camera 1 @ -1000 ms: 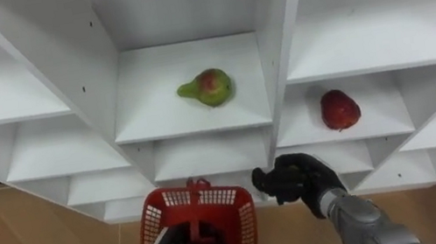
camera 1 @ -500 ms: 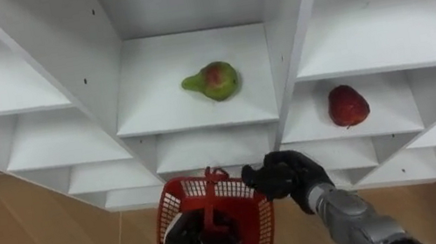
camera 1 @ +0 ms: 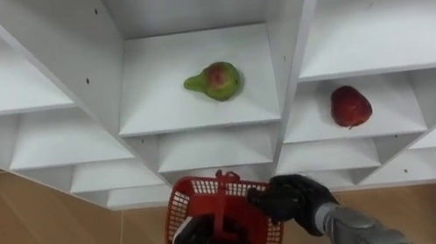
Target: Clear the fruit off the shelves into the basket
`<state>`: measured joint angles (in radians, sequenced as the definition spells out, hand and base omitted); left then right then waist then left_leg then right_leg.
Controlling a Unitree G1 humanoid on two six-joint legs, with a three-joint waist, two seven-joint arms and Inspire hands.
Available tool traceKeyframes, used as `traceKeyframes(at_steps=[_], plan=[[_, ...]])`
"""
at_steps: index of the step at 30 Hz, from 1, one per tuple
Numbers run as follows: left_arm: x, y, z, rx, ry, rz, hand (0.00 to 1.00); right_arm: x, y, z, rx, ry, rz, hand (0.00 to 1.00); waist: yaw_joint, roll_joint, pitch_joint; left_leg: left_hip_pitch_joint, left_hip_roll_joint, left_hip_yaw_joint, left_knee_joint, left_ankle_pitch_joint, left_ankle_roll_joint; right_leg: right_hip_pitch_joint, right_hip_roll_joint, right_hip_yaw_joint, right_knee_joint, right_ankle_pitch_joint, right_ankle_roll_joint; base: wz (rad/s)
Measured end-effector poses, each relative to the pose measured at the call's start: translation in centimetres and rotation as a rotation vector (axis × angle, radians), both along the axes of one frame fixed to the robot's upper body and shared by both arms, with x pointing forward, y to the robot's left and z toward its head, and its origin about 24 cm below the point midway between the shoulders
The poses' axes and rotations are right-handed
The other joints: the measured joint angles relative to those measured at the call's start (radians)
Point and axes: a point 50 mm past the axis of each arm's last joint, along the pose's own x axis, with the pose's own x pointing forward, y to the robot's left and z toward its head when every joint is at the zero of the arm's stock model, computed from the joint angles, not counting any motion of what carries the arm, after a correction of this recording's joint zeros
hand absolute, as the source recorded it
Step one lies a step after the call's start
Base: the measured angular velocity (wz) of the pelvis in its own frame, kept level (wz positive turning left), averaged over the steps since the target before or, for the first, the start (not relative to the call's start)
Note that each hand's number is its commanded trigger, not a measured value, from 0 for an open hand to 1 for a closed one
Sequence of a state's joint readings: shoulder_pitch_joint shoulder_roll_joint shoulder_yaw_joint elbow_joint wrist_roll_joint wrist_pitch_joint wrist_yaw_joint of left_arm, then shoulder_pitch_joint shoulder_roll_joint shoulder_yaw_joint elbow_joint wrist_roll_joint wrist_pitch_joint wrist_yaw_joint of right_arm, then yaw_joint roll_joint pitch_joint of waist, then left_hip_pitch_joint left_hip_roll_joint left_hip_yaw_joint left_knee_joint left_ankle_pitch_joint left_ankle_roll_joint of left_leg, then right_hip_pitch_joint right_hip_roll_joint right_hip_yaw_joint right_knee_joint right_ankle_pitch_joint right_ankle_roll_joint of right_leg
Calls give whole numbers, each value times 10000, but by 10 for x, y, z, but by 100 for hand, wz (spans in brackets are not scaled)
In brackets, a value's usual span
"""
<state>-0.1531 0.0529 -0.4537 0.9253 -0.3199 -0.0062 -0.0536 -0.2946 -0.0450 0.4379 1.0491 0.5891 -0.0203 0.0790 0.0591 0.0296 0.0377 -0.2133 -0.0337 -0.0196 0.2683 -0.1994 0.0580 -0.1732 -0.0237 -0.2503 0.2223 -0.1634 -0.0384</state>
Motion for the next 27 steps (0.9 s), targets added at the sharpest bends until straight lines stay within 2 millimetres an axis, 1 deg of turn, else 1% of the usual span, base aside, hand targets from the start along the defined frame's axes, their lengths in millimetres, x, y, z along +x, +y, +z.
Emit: traceKeyframes(at_steps=[4,9,19,27], plan=[[0,-1,0,-20,-3,-25,100,-2,3,-1,166,58,321,100,10,1,1,-18,0,25,3,1,1,-31,-3,11,9,0,0,0],[1,-3,1,-81,-51,-48,100,-6,2,-5,227,269,414,100,7,0,0,-45,1,35,5,1,1,-62,-4,10,12,0,0,0],[2,-13,4,-435,-170,-419,100,-6,5,-4,286,253,427,100,26,-5,-4,-21,6,15,11,2,2,-47,-3,9,36,0,0,0],[4,-15,5,-573,-217,-543,100,-4,8,-3,356,192,484,100,41,-2,-4,-34,5,32,46,2,2,-48,-5,12,48,2,-3,0]])
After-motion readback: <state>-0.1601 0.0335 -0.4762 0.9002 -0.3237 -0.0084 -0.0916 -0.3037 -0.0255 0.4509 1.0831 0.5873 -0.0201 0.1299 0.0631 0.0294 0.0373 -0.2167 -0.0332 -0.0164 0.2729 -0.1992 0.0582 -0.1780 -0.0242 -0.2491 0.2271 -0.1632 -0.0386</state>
